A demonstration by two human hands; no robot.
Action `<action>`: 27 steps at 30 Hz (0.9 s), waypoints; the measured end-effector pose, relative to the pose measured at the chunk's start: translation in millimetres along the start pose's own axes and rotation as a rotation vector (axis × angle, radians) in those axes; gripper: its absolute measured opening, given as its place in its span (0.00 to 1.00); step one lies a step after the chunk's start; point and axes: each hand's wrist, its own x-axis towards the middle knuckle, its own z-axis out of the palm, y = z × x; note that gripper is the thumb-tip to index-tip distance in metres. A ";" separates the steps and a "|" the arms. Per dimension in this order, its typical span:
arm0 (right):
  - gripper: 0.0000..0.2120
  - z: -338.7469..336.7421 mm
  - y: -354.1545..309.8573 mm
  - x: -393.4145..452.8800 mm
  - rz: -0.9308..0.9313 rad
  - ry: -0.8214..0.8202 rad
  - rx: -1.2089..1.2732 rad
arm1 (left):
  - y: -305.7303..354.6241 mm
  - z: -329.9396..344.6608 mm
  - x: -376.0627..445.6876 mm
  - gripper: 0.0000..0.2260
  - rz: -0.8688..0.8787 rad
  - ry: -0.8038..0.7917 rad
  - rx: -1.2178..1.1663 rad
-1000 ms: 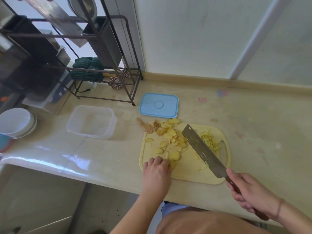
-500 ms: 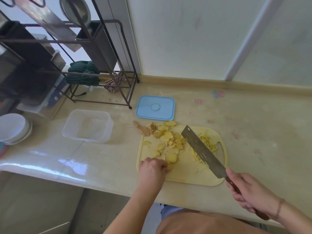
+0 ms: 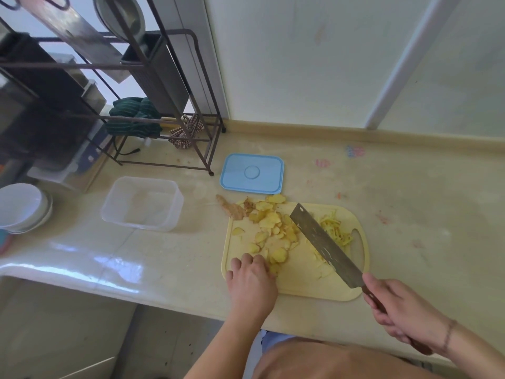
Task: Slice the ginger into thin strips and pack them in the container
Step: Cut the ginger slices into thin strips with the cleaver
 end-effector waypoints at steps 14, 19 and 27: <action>0.41 -2.1 3.6 -1.7 -0.015 0.014 0.019 | 1.7 7.1 -1.3 0.04 0.301 -0.074 -0.247; 0.41 -1.9 4.8 -4.5 -0.029 0.044 0.022 | -2.4 10.4 9.6 0.06 0.343 0.207 -0.195; 0.30 -2.6 7.7 -5.7 -0.004 0.030 0.034 | -11.4 12.2 25.7 0.14 0.354 0.173 -0.074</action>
